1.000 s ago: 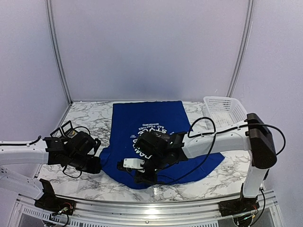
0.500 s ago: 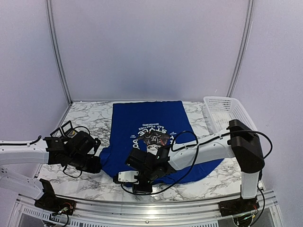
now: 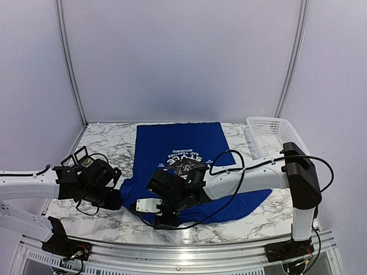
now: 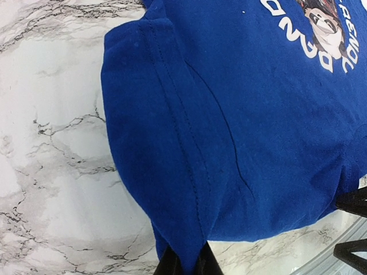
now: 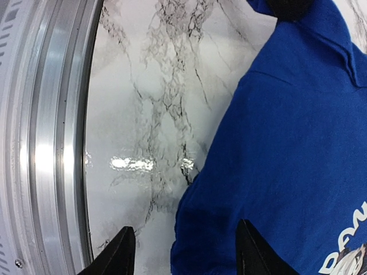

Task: Pin the brooch onto the clothing
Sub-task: Smooth out the flattened clothing at the center of the board.

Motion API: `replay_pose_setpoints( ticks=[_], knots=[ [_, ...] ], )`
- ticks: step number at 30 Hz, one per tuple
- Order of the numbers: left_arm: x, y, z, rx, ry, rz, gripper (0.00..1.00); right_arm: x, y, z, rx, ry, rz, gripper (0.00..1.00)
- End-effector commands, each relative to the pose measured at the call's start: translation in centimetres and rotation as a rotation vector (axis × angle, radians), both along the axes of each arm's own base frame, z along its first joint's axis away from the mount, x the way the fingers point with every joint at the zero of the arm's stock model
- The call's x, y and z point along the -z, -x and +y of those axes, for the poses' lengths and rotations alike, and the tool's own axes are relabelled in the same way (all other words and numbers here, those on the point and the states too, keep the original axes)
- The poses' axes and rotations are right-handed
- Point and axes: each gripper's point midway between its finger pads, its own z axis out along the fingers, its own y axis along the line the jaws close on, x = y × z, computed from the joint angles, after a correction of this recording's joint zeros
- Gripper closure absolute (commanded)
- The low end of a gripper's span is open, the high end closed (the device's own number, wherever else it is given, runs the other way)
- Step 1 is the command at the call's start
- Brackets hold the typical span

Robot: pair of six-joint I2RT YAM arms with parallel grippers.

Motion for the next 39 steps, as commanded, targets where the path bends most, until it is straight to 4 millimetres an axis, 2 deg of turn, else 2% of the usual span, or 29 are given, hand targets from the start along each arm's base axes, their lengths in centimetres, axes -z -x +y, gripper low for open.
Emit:
replay_pose_setpoints(
  ticks=[1, 5, 9, 11, 12, 14, 17, 20, 22, 24, 29, 34, 37, 39],
  knots=[
    [0.4, 0.1, 0.3, -0.002, -0.001, 0.004, 0.92, 1.3, -0.3, -0.8, 0.014, 0.048, 0.000, 0.47],
    [0.5, 0.1, 0.5, -0.012, 0.000, 0.004, 0.91, 4.1, -1.1, -1.7, 0.041, 0.136, -0.015, 0.51],
    [0.3, 0.1, 0.5, -0.018, 0.013, 0.003, 0.92, 6.9, -1.0, -3.2, 0.058, 0.215, 0.008, 0.66],
    [0.1, 0.2, 0.5, -0.020, 0.024, 0.001, 0.91, 7.6, -0.9, -3.9, 0.063, 0.251, 0.020, 0.72],
    [0.1, 0.2, 0.5, -0.022, 0.027, 0.004, 0.91, 7.6, -0.8, -4.1, 0.064, 0.262, 0.026, 0.79],
    [0.2, 0.4, 0.5, -0.025, 0.039, 0.011, 0.91, 6.7, -0.7, -3.7, 0.065, 0.243, 0.040, 1.00],
    [0.0, 0.4, 0.6, -0.032, 0.059, 0.017, 0.91, 3.6, -0.5, -2.8, 0.057, 0.139, 0.141, 1.00],
    [-0.4, 0.2, 0.8, -0.048, 0.081, 0.016, 0.90, -0.2, -1.2, -2.7, 0.058, 0.022, 0.258, 1.00],
    [0.1, 0.1, 1.7, -0.096, 0.089, 0.041, 0.90, -1.9, -1.1, -3.2, 0.033, -0.032, 0.326, 1.00],
    [1.0, 0.6, 2.4, -0.144, 0.103, 0.086, 0.90, -2.7, -0.6, -3.6, 0.007, -0.064, 0.390, 1.00],
    [3.6, 2.3, 4.1, -0.268, 0.098, 0.167, 0.90, -0.4, 0.6, -4.0, -0.009, -0.032, 0.487, 1.00],
    [4.3, 2.8, 6.2, -0.442, 0.141, 0.144, 0.91, 1.3, 1.1, -4.1, -0.013, -0.013, 0.527, 1.00],
    [4.3, 3.0, 7.4, -0.562, 0.200, 0.118, 0.82, 1.7, 1.0, -4.1, -0.008, -0.001, 0.524, 1.00],
    [4.2, 3.1, 8.0, -0.614, 0.245, 0.098, 0.71, 1.8, 1.1, -4.3, -0.007, 0.005, 0.525, 0.95]
  ],
)
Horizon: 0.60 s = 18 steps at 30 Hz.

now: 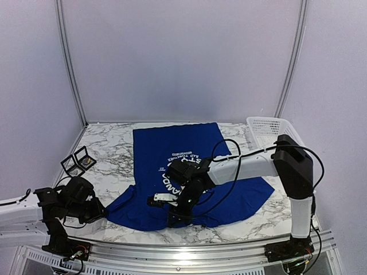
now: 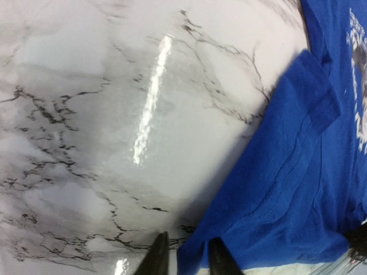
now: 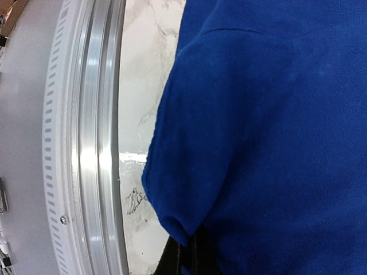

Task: Pin the brooch onto the clothing
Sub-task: Smooth out the flattened clothing at the center of the board.

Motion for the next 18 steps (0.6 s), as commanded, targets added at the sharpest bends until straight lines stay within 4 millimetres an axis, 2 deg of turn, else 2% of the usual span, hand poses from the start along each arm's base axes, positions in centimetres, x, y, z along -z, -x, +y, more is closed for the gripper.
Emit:
replay_pose_setpoints(
  ticks=[1, 4, 7, 9, 11, 13, 15, 17, 18],
  knots=[
    [-0.1, 0.2, 2.2, -0.208, 0.061, -0.031, 0.65, -0.4, 0.6, 0.3, -0.021, -0.017, 0.026, 0.91],
    [-1.4, -0.1, 3.2, -0.245, 0.055, -0.085, 0.55, -1.0, 0.6, 0.4, -0.030, -0.032, 0.023, 0.71],
    [-3.7, -1.3, 3.4, -0.220, 0.023, -0.172, 0.54, -2.8, 0.5, 1.1, -0.041, -0.073, 0.014, 0.54],
    [-5.7, -2.4, 3.0, -0.163, -0.023, -0.227, 0.55, -4.6, 0.0, 1.6, -0.040, -0.109, -0.018, 0.46],
    [-7.6, -3.6, 2.3, -0.073, -0.092, -0.270, 0.56, -6.7, -1.1, 2.0, -0.015, -0.152, -0.069, 0.43],
    [-9.6, -4.8, 0.6, 0.040, -0.141, -0.312, 0.56, -8.7, -3.7, 1.7, 0.086, -0.185, -0.126, 0.42],
    [-10.3, -5.7, -1.5, 0.171, -0.164, -0.322, 0.58, -10.0, -8.0, 0.2, 0.275, -0.185, -0.174, 0.43],
    [-9.1, -6.0, -3.8, 0.291, -0.178, -0.278, 0.62, -10.8, -13.0, -2.9, 0.527, -0.170, -0.210, 0.50],
    [-8.4, -6.0, -4.8, 0.344, -0.189, -0.255, 0.65, -10.4, -15.2, -5.2, 0.652, -0.138, -0.225, 0.57]
  ],
)
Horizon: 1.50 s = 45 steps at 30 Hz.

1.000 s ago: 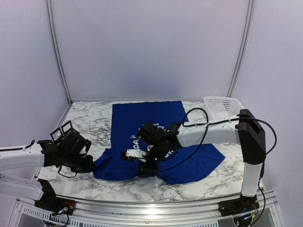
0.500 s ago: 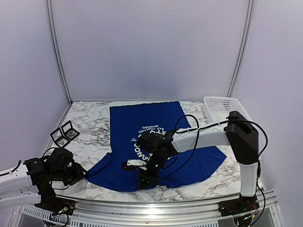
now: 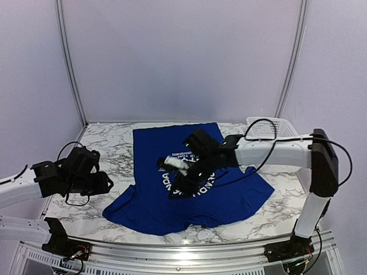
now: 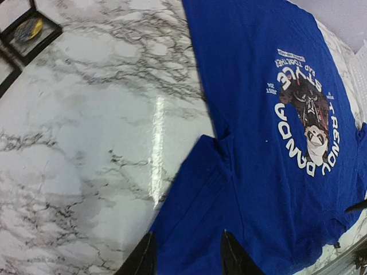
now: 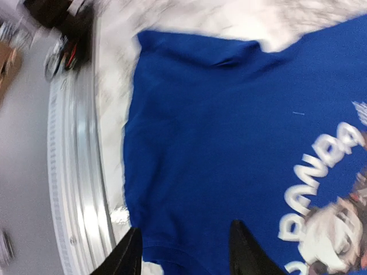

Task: Pin the brooch onto the clothing
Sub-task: Smooth out the flattened clothing at the center of the board.

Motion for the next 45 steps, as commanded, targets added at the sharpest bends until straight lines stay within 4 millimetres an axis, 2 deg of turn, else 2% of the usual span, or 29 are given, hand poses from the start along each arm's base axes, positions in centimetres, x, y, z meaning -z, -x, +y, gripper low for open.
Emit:
replay_pose_setpoints(
  ticks=[1, 3, 6, 8, 10, 13, 16, 19, 23, 27, 31, 34, 38, 40, 42, 44, 45],
  knots=[
    [2.2, -0.7, -4.1, 0.288, -0.145, 0.046, 0.69, -2.5, -11.7, -7.5, 0.586, 0.004, -0.087, 0.64],
    [3.5, -0.9, -5.4, 0.345, -0.170, 0.082, 0.76, -1.2, -14.3, -12.8, 0.799, 0.072, -0.102, 0.77],
    [4.9, -1.4, -7.3, 0.407, -0.179, 0.114, 0.85, 1.2, -15.6, -20.0, 1.023, 0.181, -0.124, 0.90],
    [5.7, -1.6, -8.5, 0.451, -0.182, 0.139, 0.89, 2.4, -15.1, -22.8, 1.093, 0.214, -0.106, 0.93],
    [6.3, -1.5, -9.8, 0.495, -0.178, 0.166, 0.91, 3.8, -14.3, -24.6, 1.136, 0.247, -0.069, 0.97],
    [6.6, -1.5, -11.5, 0.550, -0.196, 0.166, 0.93, 5.9, -12.8, -25.4, 1.142, 0.285, -0.014, 1.00],
    [8.3, -0.9, -11.9, 0.589, -0.215, 0.210, 0.94, 7.5, -11.8, -25.7, 1.148, 0.308, 0.020, 1.00],
    [9.8, -0.7, -11.4, 0.578, -0.248, 0.245, 0.95, 8.4, -11.5, -26.1, 1.159, 0.328, 0.029, 1.00],
    [10.7, -1.5, -10.0, 0.531, -0.324, 0.237, 0.96, 8.9, -11.2, -26.5, 1.168, 0.348, 0.031, 1.00],
    [10.7, -2.7, -7.0, 0.435, -0.401, 0.228, 0.96, 9.8, -10.4, -26.9, 1.163, 0.381, 0.048, 1.00],
    [10.3, -3.9, -2.9, 0.330, -0.454, 0.233, 0.96, 10.3, -9.7, -27.2, 1.160, 0.395, 0.065, 1.00],
    [9.2, -5.1, 0.4, 0.253, -0.511, 0.217, 0.93, 10.2, -9.4, -27.5, 1.164, 0.400, 0.063, 1.00],
    [7.7, -6.7, 2.6, 0.206, -0.537, 0.182, 0.88, 10.6, -8.9, -27.9, 1.165, 0.418, 0.064, 1.00],
    [7.9, -7.6, 4.4, 0.173, -0.586, 0.191, 0.85, 10.6, -8.8, -27.9, 1.166, 0.422, 0.068, 1.00],
    [8.0, -8.6, 6.7, 0.086, -0.600, 0.236, 0.87, 10.4, -8.8, -27.9, 1.168, 0.413, 0.070, 1.00],
    [6.6, -9.9, 7.8, 0.007, -0.572, 0.208, 0.88, 9.6, -9.0, -27.8, 1.171, 0.395, 0.060, 1.00],
    [5.5, -10.5, 7.7, 0.000, -0.564, 0.172, 0.88, 9.3, -9.0, -27.8, 1.170, 0.395, 0.055, 1.00]
  ],
)
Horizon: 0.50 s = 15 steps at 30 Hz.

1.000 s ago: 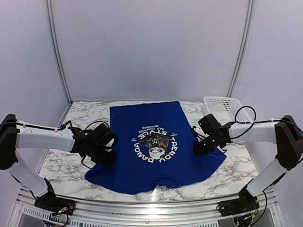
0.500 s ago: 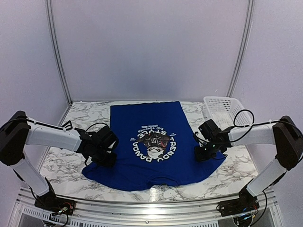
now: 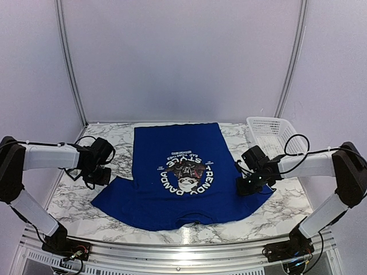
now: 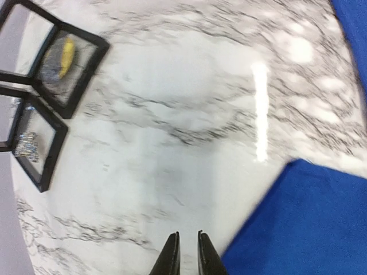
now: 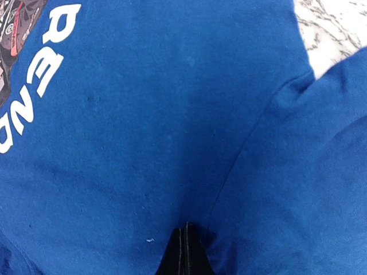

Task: Pin the brooch onto the clothing
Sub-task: Smooth out the flattened clothing at the center of the board.

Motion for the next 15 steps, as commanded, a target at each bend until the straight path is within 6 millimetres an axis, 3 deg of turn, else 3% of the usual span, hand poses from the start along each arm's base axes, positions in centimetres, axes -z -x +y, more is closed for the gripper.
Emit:
replay_pose_setpoints(
  ticks=[1, 5, 8, 12, 15],
  knots=[
    [-3.8, -2.5, 1.7, -0.053, -0.017, -0.094, 0.88, -0.7, 0.9, -1.2, 0.019, 0.034, 0.017, 1.00],
    [-6.9, -2.5, -2.1, 0.070, 0.093, -0.160, 0.87, -2.6, 0.2, -0.9, -0.008, 0.036, -0.018, 1.00],
    [-6.4, -0.6, -5.0, 0.135, 0.168, -0.126, 0.87, -3.8, 0.4, 0.8, -0.060, -0.001, -0.045, 1.00],
    [-3.7, 3.2, -8.0, 0.177, 0.242, -0.020, 0.87, -4.6, 2.7, 6.1, -0.240, -0.060, -0.055, 1.00],
    [-3.1, 5.6, -10.7, 0.226, 0.282, 0.027, 0.88, -4.8, 5.5, 10.1, -0.393, -0.096, -0.042, 1.00]
  ],
)
